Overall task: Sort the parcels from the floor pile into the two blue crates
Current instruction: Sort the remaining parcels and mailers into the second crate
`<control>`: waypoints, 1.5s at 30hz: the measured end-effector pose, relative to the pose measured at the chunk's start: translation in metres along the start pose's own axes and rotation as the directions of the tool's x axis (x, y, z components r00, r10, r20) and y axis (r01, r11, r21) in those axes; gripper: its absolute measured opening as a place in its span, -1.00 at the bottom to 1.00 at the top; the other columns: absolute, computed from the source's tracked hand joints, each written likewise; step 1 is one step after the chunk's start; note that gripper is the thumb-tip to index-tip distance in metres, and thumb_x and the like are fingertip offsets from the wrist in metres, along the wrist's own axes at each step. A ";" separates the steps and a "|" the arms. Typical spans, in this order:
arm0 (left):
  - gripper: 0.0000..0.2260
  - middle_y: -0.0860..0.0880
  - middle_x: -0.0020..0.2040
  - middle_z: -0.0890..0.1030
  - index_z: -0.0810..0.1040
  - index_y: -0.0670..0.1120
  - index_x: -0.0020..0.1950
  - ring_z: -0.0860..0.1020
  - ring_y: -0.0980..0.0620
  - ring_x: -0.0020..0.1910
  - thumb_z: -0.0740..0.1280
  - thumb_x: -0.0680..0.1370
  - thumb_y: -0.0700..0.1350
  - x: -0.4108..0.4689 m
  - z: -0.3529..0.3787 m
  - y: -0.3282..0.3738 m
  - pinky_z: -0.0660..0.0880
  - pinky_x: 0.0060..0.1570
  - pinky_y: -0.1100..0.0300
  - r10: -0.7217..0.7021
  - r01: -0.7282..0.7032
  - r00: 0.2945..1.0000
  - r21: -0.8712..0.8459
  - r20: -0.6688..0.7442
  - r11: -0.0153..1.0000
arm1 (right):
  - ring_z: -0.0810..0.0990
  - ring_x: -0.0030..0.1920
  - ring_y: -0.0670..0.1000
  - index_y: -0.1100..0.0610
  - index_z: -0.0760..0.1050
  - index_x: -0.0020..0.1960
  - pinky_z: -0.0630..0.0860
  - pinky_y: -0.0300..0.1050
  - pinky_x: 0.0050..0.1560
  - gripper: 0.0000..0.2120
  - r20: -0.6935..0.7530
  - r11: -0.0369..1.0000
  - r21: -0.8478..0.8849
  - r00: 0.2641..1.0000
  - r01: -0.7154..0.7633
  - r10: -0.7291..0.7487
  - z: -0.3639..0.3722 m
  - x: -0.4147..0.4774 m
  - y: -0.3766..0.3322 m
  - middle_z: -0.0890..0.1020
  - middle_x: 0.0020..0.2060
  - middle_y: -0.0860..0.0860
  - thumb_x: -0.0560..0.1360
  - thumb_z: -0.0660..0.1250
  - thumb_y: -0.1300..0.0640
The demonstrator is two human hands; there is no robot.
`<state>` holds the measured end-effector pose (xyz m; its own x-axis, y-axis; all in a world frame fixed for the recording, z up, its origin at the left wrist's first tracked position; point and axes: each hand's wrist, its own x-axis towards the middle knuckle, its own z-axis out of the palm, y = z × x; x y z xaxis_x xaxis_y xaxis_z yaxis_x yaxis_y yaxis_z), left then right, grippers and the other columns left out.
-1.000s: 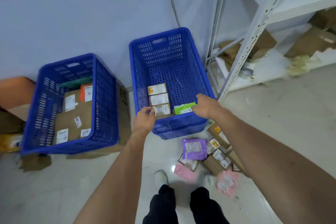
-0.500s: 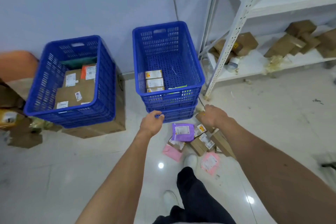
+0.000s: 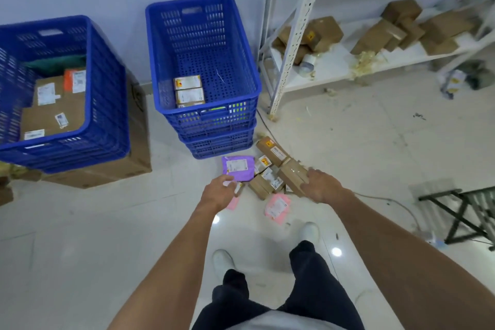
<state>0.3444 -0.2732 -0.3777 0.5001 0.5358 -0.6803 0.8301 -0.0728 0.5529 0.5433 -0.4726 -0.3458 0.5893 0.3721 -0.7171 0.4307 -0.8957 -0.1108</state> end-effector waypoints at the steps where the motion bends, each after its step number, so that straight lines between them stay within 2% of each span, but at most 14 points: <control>1: -0.69 -0.10 0.35 0.54 0.54 0.05 0.35 0.52 -0.11 0.28 0.26 0.63 0.05 0.004 0.010 0.004 0.44 0.25 0.12 -0.013 0.013 1.000 0.013 0.012 1.000 | 0.47 0.33 0.20 0.19 0.30 0.47 0.43 0.02 0.29 -0.45 0.020 1.000 0.001 1.000 -0.010 0.010 0.003 0.006 0.014 0.45 0.38 0.17 0.59 0.18 -0.10; 6: -0.70 -0.06 0.34 0.55 0.55 0.04 0.34 0.50 -0.10 0.30 0.24 0.64 0.04 0.033 0.073 0.053 0.43 0.28 0.13 -0.018 0.015 0.998 0.060 0.062 0.998 | 0.43 0.38 0.16 0.15 0.24 0.51 0.40 0.00 0.28 -0.44 0.073 0.999 -0.020 0.997 -0.031 0.032 0.006 0.051 0.086 0.41 0.41 0.12 0.61 0.15 -0.12; 12: -0.69 -0.03 0.36 0.56 0.53 0.04 0.37 0.52 -0.08 0.32 0.25 0.65 0.03 0.087 0.159 0.080 0.41 0.35 0.09 -0.076 0.072 0.993 0.047 0.085 0.996 | 0.45 0.34 0.23 0.12 0.21 0.52 0.42 0.04 0.26 -0.43 0.151 0.996 0.086 0.988 -0.031 0.017 0.017 0.127 0.148 0.42 0.37 0.17 0.59 0.18 -0.10; 16: -0.72 -0.03 0.33 0.57 0.56 0.02 0.34 0.53 -0.08 0.28 0.23 0.66 -0.03 0.150 0.209 0.088 0.42 0.30 0.13 -0.068 0.060 0.988 0.056 0.137 0.997 | 0.48 0.30 0.22 0.06 0.24 0.51 0.43 0.02 0.22 -0.45 0.204 0.992 0.108 0.978 -0.064 0.041 0.042 0.190 0.186 0.49 0.34 0.14 0.57 0.19 -0.09; 18: -0.70 -0.02 0.36 0.55 0.54 0.03 0.37 0.53 -0.06 0.27 0.22 0.66 -0.02 0.182 0.234 0.084 0.41 0.15 0.22 -0.080 0.068 0.978 0.071 0.190 0.995 | 0.50 0.26 0.20 0.04 0.24 0.52 0.42 0.00 0.16 -0.45 0.269 0.990 0.109 0.961 -0.094 0.061 0.063 0.219 0.199 0.51 0.32 0.13 0.58 0.19 -0.08; 20: -0.68 -0.02 0.38 0.55 0.53 0.05 0.40 0.53 -0.05 0.29 0.20 0.66 -0.03 0.224 0.258 0.076 0.40 0.13 0.24 -0.075 0.051 0.974 0.113 0.212 0.992 | 0.51 0.25 0.20 0.05 0.23 0.52 0.40 0.00 0.14 -0.46 0.283 0.980 0.135 0.954 -0.144 0.101 0.089 0.259 0.208 0.53 0.30 0.13 0.58 0.19 -0.07; 24: -0.68 -0.10 0.22 0.65 0.56 0.05 0.34 0.61 -0.15 0.15 0.16 0.65 -0.12 0.315 0.305 0.058 0.53 0.10 0.09 -0.046 0.035 0.986 0.071 0.160 0.997 | 0.44 0.34 0.25 0.11 0.20 0.53 0.35 0.01 0.23 -0.46 0.298 0.949 0.214 0.941 -0.231 0.162 0.149 0.340 0.219 0.45 0.38 0.19 0.59 0.20 0.02; 27: -0.65 -0.06 0.19 0.65 0.53 0.08 0.36 0.62 -0.02 0.09 0.15 0.64 -0.15 0.370 0.341 0.044 0.54 0.11 0.05 -0.064 0.054 0.988 0.069 0.140 0.996 | 0.43 0.34 0.27 0.16 0.11 0.55 0.37 0.03 0.24 -0.38 0.325 0.879 0.324 0.914 -0.350 0.243 0.192 0.388 0.226 0.43 0.38 0.23 0.58 0.22 -0.02; 31: -0.56 -0.07 0.36 0.54 0.40 0.07 0.49 0.55 -0.11 0.29 0.24 0.60 -0.09 0.433 0.376 0.030 0.50 0.28 -0.07 -0.089 0.073 0.983 0.103 0.159 0.992 | 0.40 0.38 0.27 0.31 0.10 0.51 0.35 0.05 0.28 -0.33 0.329 0.739 0.474 0.874 -0.480 0.357 0.234 0.450 0.232 0.38 0.40 0.25 0.60 0.26 -0.05; 34: -0.51 -0.07 0.45 0.46 0.28 0.11 0.56 0.50 -0.14 0.35 0.22 0.62 -0.03 0.464 0.395 0.026 0.45 0.34 -0.12 -0.127 0.087 0.970 0.190 0.207 0.978 | 0.47 0.29 0.28 0.28 0.21 0.46 0.39 0.10 0.30 -0.39 0.334 0.700 0.532 0.877 -0.477 0.345 0.254 0.478 0.228 0.46 0.31 0.25 0.55 0.15 -0.07; 36: -0.51 -0.05 0.50 0.40 0.22 0.13 0.59 0.44 -0.15 0.41 0.17 0.65 -0.02 0.476 0.403 0.025 0.38 0.39 -0.04 -0.157 0.100 0.957 0.230 0.244 0.968 | 0.52 0.21 0.29 0.24 0.26 0.42 0.46 0.19 0.26 -0.36 0.369 0.646 0.574 0.863 -0.503 0.344 0.261 0.488 0.224 0.52 0.23 0.25 0.44 0.14 -0.08; 38: -0.52 -0.03 0.53 0.35 0.19 0.13 0.59 0.37 -0.14 0.46 0.14 0.66 -0.06 0.479 0.407 0.024 0.31 0.33 0.06 -0.175 0.113 0.949 0.237 0.261 0.965 | 0.55 0.17 0.29 0.23 0.29 0.38 0.50 0.20 0.21 -0.35 0.376 0.580 0.625 0.853 -0.522 0.361 0.264 0.491 0.224 0.56 0.17 0.24 0.40 0.18 -0.12; 41: -0.51 -0.04 0.54 0.34 0.18 0.15 0.60 0.38 -0.14 0.45 0.12 0.67 -0.09 0.471 0.408 0.027 0.34 0.34 0.03 -0.182 0.119 0.948 0.240 0.261 0.964 | 0.56 0.15 0.27 0.20 0.29 0.38 0.50 0.22 0.21 -0.24 0.389 0.536 0.654 0.845 -0.534 0.368 0.259 0.483 0.221 0.55 0.16 0.20 0.32 0.19 -0.23; 45: -0.50 -0.07 0.50 0.39 0.18 0.16 0.60 0.41 -0.15 0.42 0.09 0.66 -0.11 0.447 0.395 0.036 0.38 0.39 -0.04 -0.193 0.141 0.947 0.210 0.257 0.968 | 0.56 0.16 0.24 0.16 0.27 0.42 0.50 0.23 0.22 -0.22 0.380 0.533 0.667 0.853 -0.521 0.359 0.242 0.463 0.218 0.56 0.19 0.16 0.32 0.20 -0.25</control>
<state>0.6953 -0.3686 -0.8526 0.3765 0.3055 -0.8746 0.9252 -0.1715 0.3384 0.7449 -0.5542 -0.8682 0.3975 -0.0963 -0.9126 -0.5335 -0.8334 -0.1444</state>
